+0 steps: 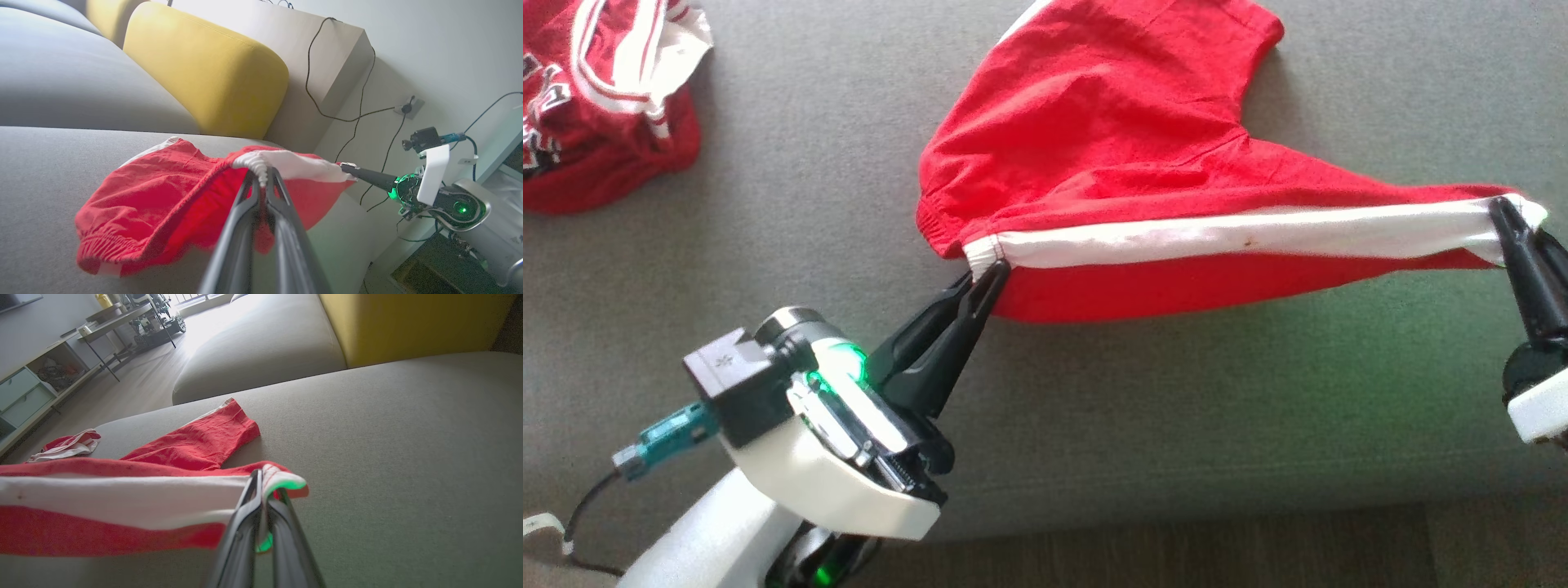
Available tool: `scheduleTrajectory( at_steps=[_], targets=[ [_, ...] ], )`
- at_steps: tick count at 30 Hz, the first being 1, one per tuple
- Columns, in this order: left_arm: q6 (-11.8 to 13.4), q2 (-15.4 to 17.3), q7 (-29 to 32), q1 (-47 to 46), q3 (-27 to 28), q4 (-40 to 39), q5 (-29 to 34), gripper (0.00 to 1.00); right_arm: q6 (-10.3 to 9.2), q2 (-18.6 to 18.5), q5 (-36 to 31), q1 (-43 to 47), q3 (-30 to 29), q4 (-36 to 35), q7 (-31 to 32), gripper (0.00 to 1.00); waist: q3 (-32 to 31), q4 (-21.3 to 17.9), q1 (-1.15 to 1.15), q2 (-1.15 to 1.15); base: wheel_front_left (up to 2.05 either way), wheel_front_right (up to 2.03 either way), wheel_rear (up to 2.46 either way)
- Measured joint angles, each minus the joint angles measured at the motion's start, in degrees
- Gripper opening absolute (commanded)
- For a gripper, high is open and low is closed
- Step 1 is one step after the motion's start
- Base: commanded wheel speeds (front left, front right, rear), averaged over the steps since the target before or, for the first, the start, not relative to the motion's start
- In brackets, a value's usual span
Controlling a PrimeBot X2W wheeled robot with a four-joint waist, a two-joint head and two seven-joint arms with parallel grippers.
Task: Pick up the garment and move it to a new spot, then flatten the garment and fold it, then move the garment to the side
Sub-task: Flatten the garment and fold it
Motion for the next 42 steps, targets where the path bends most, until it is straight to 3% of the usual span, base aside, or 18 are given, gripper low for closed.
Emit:
scheduleTrajectory(
  at_steps=[3,10,14,20,27,32,42],
  targets=[
    [0.00,-1.18,0.00,0.86,0.86,-0.45,-1.59,0.00,0.00,-0.37,-0.29,-0.65,0.15,-0.12,0.89,0.00,-0.02,0.73,0.00,0.00,0.00,0.00,0.00],
    [0.00,-5.65,0.00,0.01,1.59,1.02,-8.27,0.00,0.00,-9.48,-8.17,-9.39,8.17,3.79,-2.11,0.00,1.27,2.77,0.01,0.00,0.00,0.00,0.00],
    [0.01,-8.29,0.00,-4.08,1.74,6.21,-12.88,0.00,0.01,-13.05,-12.44,-20.22,13.86,11.26,-3.33,0.00,3.04,4.02,0.01,0.00,0.00,0.00,0.00],
    [0.01,-11.87,0.00,-7.47,1.71,13.35,-18.31,0.00,0.01,-15.03,-14.39,-34.32,20.09,23.60,-5.36,0.00,5.13,5.99,0.02,0.00,0.00,0.00,0.00],
    [0.01,-15.59,0.00,-10.94,4.98,15.74,-17.82,0.00,0.01,-16.28,-15.25,-46.03,25.32,35.80,-8.08,0.00,8.05,8.64,0.02,0.00,0.00,0.00,0.00],
    [0.01,-17.22,0.00,-11.59,7.32,16.85,-13.61,0.00,0.01,-16.42,-16.33,-51.39,27.41,41.39,-10.98,0.00,10.11,9.95,0.02,0.00,0.00,0.00,0.00],
    [0.01,-20.91,0.00,-13.27,10.79,22.75,-8.04,0.00,0.01,-15.48,-19.58,-59.68,36.34,55.68,-22.34,0.00,13.04,11.88,0.02,0.00,0.00,0.00,0.00]
  ],
)
